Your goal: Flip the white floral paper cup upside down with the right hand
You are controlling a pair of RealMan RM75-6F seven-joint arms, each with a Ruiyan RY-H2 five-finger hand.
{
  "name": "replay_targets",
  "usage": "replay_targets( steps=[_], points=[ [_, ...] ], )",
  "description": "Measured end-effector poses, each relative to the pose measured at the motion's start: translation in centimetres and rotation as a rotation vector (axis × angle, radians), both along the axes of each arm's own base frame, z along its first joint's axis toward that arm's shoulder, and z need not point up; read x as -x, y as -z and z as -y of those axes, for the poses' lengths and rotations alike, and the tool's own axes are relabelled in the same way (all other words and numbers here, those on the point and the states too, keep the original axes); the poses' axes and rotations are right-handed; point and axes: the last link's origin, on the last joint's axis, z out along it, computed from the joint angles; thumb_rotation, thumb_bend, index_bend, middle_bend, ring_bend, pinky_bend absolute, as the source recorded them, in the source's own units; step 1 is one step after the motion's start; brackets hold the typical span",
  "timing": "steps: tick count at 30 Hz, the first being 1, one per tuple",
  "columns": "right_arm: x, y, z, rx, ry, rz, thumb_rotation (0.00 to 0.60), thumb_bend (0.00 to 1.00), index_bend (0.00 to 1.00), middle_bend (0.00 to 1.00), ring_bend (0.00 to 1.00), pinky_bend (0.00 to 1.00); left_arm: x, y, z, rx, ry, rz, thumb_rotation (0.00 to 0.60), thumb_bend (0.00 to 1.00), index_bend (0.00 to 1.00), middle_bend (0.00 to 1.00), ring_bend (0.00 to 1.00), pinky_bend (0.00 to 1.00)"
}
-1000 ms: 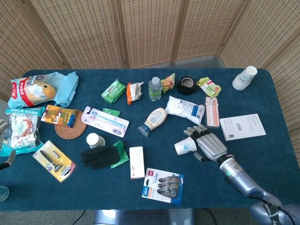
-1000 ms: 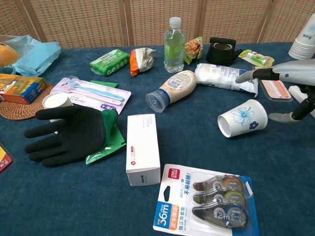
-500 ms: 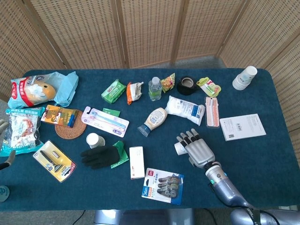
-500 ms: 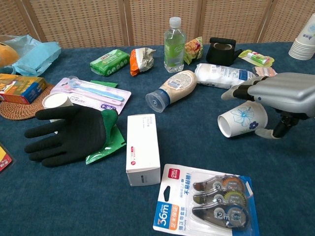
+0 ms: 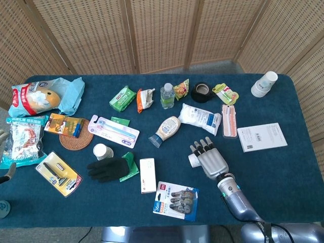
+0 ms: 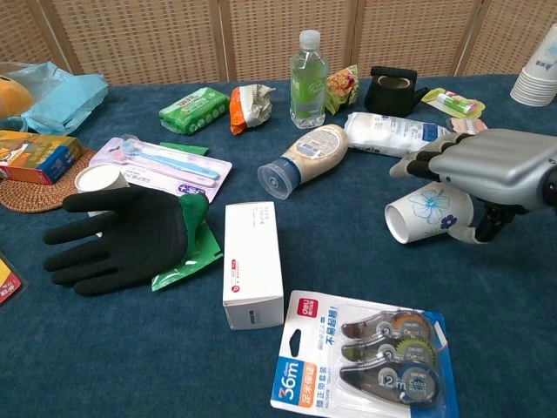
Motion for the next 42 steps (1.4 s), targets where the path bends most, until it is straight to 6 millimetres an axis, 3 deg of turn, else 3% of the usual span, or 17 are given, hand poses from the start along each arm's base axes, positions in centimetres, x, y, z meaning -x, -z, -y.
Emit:
replay_targets(
  steps=[19,31,42],
  points=[
    [0.3,1.3,-0.4,0.005,-0.011,-0.054,0.6,0.43,0.15,0.0,0.0,0.0,0.4,0.0,0.1,-0.003,-0.005,0.01,0.6,0.47,0.03,0.06,0.02,0.0],
    [0.2,1.6,-0.1,0.025,-0.029,-0.039,0.6,0.45,0.34,0.0,0.0,0.0,0.5,-0.1,0.1,-0.003,-0.004,0.018,0.6,0.47,0.03,0.05,0.02,0.0],
    [-0.2,0.9,0.4,0.017,0.046,0.115,0.6,0.45,0.35,0.0,0.0,0.0,0.6,0.0,0.0,0.003,-0.005,0.021,0.6,0.47,0.03,0.05,0.02,0.0]
  ],
)
